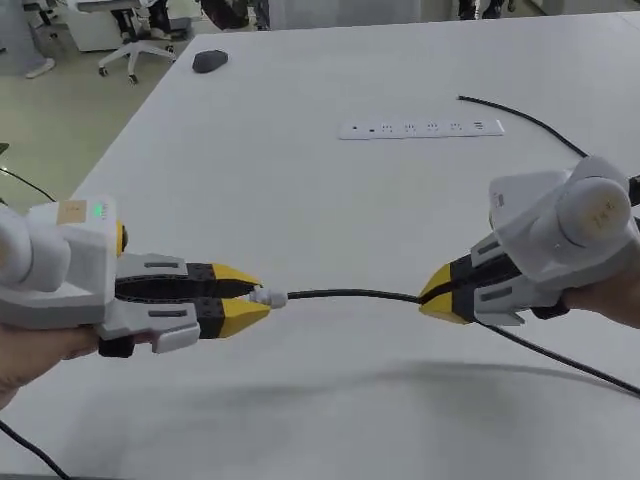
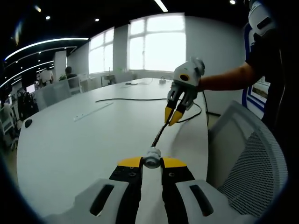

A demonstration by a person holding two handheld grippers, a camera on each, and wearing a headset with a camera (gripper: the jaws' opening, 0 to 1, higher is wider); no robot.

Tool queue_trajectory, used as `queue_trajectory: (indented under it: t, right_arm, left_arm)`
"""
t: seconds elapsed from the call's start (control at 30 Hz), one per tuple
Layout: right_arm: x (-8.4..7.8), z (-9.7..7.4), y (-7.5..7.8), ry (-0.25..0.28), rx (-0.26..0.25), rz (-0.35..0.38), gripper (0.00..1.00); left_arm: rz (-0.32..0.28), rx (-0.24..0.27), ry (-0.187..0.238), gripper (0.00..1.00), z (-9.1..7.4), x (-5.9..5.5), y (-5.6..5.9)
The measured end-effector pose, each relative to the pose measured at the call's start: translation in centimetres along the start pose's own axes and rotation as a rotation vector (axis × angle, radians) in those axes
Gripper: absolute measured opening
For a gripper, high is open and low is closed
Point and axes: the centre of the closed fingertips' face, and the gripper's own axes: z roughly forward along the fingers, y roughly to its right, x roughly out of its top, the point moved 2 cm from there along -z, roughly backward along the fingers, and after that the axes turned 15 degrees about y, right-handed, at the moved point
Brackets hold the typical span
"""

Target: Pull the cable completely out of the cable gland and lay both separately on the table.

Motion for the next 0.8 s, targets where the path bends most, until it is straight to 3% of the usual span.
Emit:
queue_trajectory:
  t: [0.17,0.4,0.43,0.63,0.7,0.8]
  right_arm:
    - [0.3,0.9,0.7,0.011,-0.017,0.045,0.0]
    - [1.4,3.7,1.5,0.028,-0.046,0.12,0.0]
    - [1.7,4.2,1.7,0.037,-0.043,0.137,0.0]
    - [3.0,7.1,1.4,0.047,-0.004,0.137,0.0]
    - [3.5,8.2,1.1,0.043,0.008,0.128,0.0]
    - [4.2,9.9,0.6,0.044,0.023,0.118,0.0]
  left_arm:
    - [-0.032,0.071,0.033,0.15,-2.6,-0.6,-0.7]
    - [-0.092,0.15,0.053,0.15,-5.3,-2.1,-0.9]
    - [-0.077,0.165,0.051,0.15,-5.6,-2.4,-1.0]
    - [-0.114,0.222,0.076,0.15,-7.2,-3.7,-0.8]
    - [-0.152,0.24,0.072,0.15,-7.8,-4.5,-0.6]
    - [-0.157,0.253,0.06,0.15,-8.4,-5.6,-0.3]
